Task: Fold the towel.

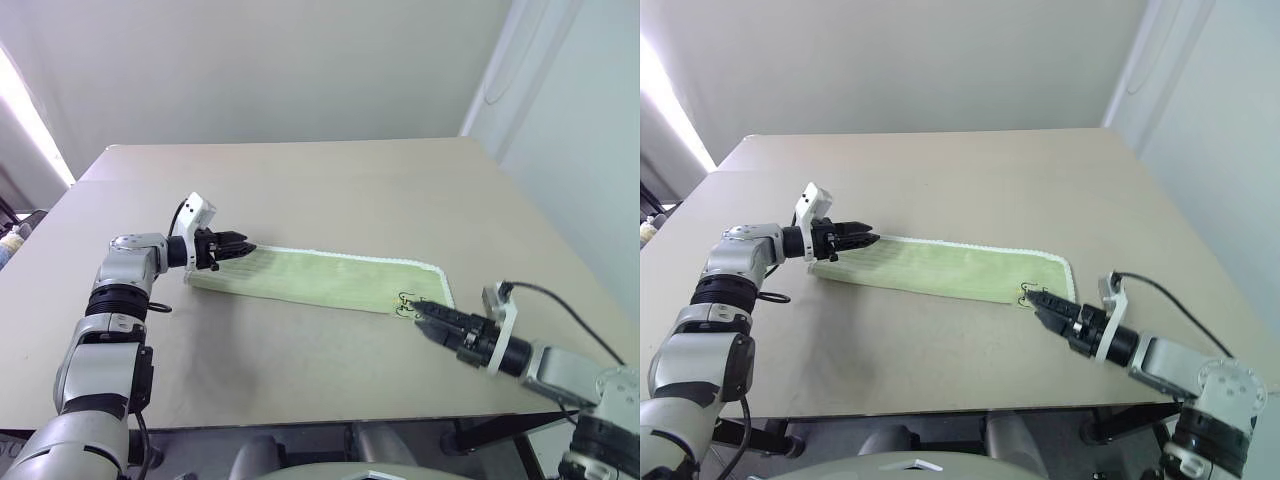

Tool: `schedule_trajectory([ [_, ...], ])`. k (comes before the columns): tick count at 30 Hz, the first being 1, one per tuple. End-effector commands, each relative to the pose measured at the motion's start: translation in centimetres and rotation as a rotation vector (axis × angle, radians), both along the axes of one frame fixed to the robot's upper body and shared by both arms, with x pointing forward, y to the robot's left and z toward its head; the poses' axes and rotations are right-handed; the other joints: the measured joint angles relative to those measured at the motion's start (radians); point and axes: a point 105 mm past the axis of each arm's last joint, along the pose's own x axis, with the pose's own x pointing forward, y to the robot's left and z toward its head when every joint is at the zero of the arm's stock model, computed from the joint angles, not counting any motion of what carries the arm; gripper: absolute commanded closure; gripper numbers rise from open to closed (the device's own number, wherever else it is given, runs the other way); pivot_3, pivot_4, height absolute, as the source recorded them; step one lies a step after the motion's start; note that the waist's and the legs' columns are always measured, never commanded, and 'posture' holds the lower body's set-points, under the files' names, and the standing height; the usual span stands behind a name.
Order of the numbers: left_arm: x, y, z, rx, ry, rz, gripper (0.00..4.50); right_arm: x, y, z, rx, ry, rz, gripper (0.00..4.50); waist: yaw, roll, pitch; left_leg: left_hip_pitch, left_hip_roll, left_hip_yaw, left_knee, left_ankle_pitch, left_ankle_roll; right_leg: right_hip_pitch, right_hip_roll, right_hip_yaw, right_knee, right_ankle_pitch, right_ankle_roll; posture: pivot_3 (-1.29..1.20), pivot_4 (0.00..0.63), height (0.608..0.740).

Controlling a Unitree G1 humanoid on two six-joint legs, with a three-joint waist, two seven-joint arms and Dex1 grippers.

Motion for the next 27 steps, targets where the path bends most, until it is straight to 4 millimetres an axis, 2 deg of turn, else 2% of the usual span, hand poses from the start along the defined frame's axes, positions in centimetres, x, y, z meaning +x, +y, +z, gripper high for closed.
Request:
schedule_trajectory([
  [1, 0.1, -0.6, 0.7, 0.014, -0.044, -0.024, 2.37, 0.5, -0.1, 0.6, -0.025, -0.009, -0.043, 0.02, -0.002, 0.000, 0.000, 0.000, 0.000, 0.000, 0.000, 0.000, 0.000, 0.001, 0.000, 0.000, 0.000, 0.000, 0.000, 0.00, 0.000, 0.712],
  [6, 0.0, -1.1, 0.4, 0.008, -0.042, -0.028, 2.37, 2.5, -2.4, -0.6, -0.097, 0.065, -0.220, 0.02, 0.001, 0.000, 0.000, 0.001, 0.000, 0.000, 0.000, 0.000, 0.000, 0.001, 0.001, 0.000, 0.000, 0.000, 0.000, 0.00, 0.000, 0.712],
  [10, 0.0, -1.3, 0.2, 0.015, -0.044, -0.031, 2.37, 3.6, -3.0, -0.3, -0.104, 0.063, -0.288, 0.02, 0.002, 0.000, 0.000, 0.001, 0.000, 0.000, 0.000, 0.000, 0.000, 0.002, 0.000, 0.000, -0.002, 0.000, 0.000, 0.00, 0.000, 0.712],
  [21, 0.0, -0.8, 0.0, 0.029, -0.041, -0.020, 2.37, 4.6, -4.5, -0.6, -0.143, 0.083, -0.394, 0.02, 0.003, 0.000, 0.000, 0.000, 0.000, 0.000, 0.000, 0.000, 0.000, 0.002, 0.000, 0.000, -0.004, 0.000, 0.000, 0.00, 0.000, 0.712],
  [25, 0.1, -0.5, 0.1, 0.033, -0.045, -0.004, 2.37, 4.5, -5.4, -1.5, -0.155, 0.122, -0.446, 0.02, 0.004, 0.000, 0.000, 0.000, 0.000, -0.001, 0.000, 0.000, 0.000, 0.002, 0.000, 0.000, -0.004, 0.000, 0.000, 0.00, 0.000, 0.712],
  [27, 0.2, -0.5, 0.1, 0.036, -0.045, -0.002, 2.37, 4.5, -5.2, -1.7, -0.165, 0.123, -0.434, 0.02, 0.004, -0.001, -0.001, 0.000, 0.000, -0.001, 0.000, 0.000, 0.000, 0.003, 0.000, 0.000, -0.005, 0.000, 0.000, 0.00, 0.000, 0.712],
])
